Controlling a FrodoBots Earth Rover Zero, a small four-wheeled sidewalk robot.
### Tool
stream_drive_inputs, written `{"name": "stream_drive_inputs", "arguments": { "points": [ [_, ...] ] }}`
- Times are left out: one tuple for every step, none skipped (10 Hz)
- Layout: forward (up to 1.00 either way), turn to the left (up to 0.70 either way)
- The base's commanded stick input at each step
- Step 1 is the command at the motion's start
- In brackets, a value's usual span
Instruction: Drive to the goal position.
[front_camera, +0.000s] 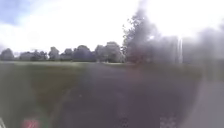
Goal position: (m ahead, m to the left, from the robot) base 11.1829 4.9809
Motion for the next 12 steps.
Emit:
{"name": "stream_drive_inputs", "arguments": {
  "points": [
    [0.7,-0.28],
    [0.7,-0.28],
    [0.7,-0.28],
    [0.7,-0.27],
    [0.7,-0.02],
    [0.7,-0.01],
    [0.7,0.0],
    [0.7,0.0],
    [0.7,0.0],
    [0.7,0.0],
    [0.7,0.0],
    [0.7,0.0]
  ]
}}
